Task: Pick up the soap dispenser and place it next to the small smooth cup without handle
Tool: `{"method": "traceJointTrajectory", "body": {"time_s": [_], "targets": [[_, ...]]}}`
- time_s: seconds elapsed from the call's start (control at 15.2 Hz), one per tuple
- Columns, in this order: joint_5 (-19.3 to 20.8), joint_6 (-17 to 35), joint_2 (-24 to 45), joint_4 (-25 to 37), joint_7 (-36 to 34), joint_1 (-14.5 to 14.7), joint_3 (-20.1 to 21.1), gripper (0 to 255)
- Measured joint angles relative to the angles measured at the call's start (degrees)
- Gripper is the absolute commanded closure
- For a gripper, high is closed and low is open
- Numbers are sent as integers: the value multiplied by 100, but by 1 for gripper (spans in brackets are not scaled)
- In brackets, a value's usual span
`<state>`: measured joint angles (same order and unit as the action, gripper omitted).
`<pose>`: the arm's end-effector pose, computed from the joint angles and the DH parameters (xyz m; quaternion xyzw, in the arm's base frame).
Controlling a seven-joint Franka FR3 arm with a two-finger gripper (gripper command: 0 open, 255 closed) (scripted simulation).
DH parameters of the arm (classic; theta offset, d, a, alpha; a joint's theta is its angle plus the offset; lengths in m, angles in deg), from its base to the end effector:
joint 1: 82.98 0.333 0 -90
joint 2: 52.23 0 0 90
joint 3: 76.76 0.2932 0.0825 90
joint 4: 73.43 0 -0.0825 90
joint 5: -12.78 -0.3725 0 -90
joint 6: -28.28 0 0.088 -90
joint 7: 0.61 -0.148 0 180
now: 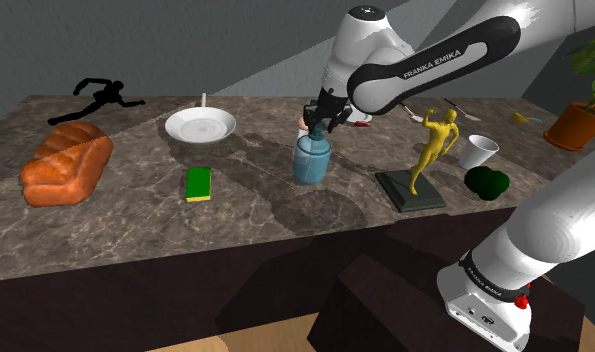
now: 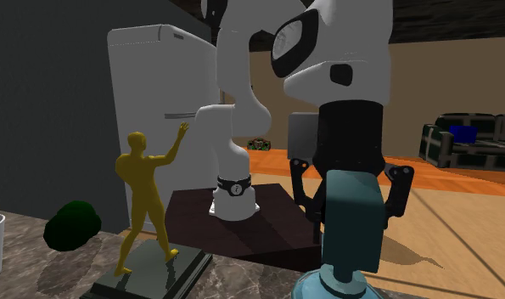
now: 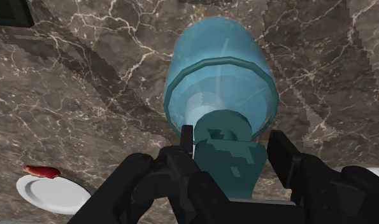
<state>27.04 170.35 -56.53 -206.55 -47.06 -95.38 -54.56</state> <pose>0.5156 0.0832 0.3362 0.9630 -0.2244 0.1449 0.0369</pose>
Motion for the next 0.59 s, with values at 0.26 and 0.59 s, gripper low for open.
{"method": "traceJointTrajectory", "body": {"time_s": [0.26,0.59], "targets": [[-20,-31,-15,15,21,1,-3,255],[-222,-371,-205,194,214,27,-27,255]]}}
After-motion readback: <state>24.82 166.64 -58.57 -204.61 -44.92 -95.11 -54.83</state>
